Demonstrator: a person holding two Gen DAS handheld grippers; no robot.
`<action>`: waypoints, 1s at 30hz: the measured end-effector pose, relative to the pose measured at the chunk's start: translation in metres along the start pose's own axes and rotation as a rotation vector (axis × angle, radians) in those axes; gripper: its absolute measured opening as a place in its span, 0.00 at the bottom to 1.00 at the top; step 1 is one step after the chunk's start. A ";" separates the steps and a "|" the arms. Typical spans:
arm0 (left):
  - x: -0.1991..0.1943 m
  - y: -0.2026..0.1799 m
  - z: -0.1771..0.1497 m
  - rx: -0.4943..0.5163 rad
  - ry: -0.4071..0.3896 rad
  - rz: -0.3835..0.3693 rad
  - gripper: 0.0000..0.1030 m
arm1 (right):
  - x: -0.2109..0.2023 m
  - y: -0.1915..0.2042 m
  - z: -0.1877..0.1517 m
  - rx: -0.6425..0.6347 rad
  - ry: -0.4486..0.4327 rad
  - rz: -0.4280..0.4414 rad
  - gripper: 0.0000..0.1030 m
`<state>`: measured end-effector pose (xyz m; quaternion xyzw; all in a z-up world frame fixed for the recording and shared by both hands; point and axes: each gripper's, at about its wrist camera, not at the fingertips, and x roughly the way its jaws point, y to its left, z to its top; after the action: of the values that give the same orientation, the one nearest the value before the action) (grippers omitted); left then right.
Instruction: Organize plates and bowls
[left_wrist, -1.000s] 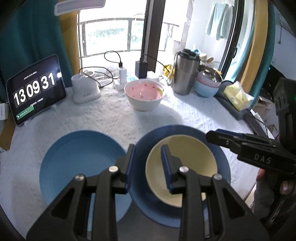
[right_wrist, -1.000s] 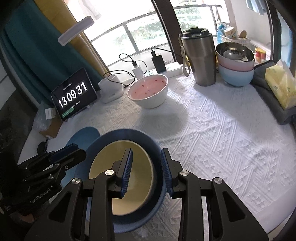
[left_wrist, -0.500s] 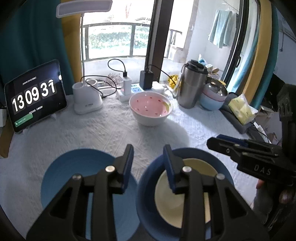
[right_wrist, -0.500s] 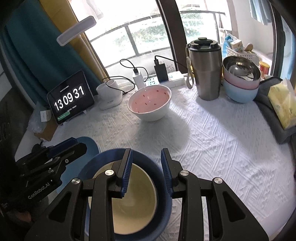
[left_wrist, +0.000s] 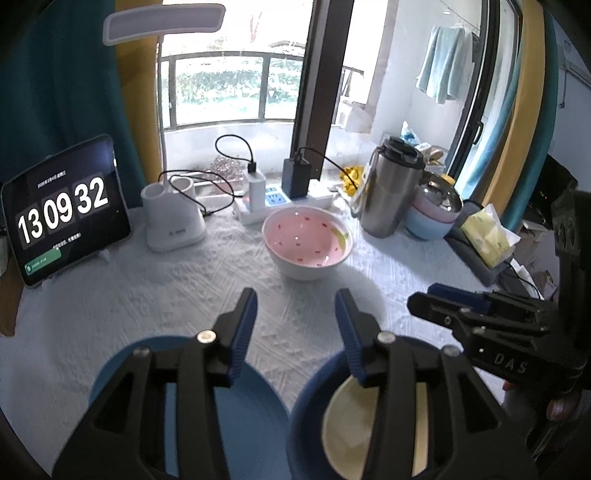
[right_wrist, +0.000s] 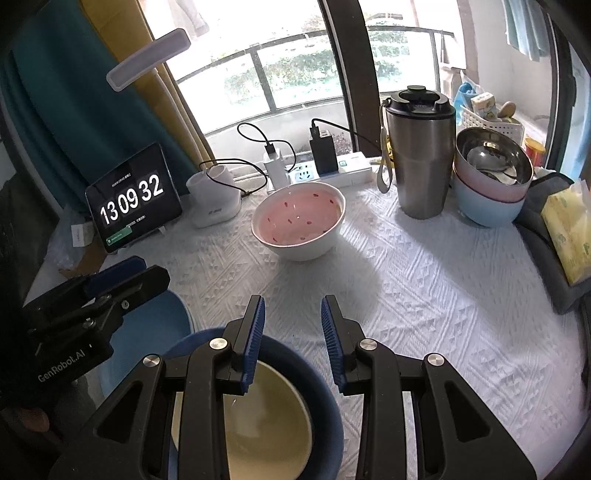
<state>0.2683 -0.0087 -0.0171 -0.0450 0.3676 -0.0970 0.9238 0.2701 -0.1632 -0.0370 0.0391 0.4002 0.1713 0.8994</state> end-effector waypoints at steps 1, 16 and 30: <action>0.002 0.000 0.001 0.001 0.002 -0.002 0.44 | 0.001 0.000 0.001 -0.001 0.001 -0.001 0.33; 0.031 -0.004 0.017 0.015 0.014 0.000 0.44 | 0.020 -0.006 0.018 -0.020 0.005 -0.014 0.33; 0.081 -0.008 0.039 0.030 0.102 -0.009 0.44 | 0.047 -0.034 0.044 -0.016 0.006 -0.020 0.33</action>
<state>0.3514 -0.0330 -0.0417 -0.0277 0.4124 -0.1089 0.9040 0.3412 -0.1763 -0.0474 0.0275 0.4020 0.1657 0.9001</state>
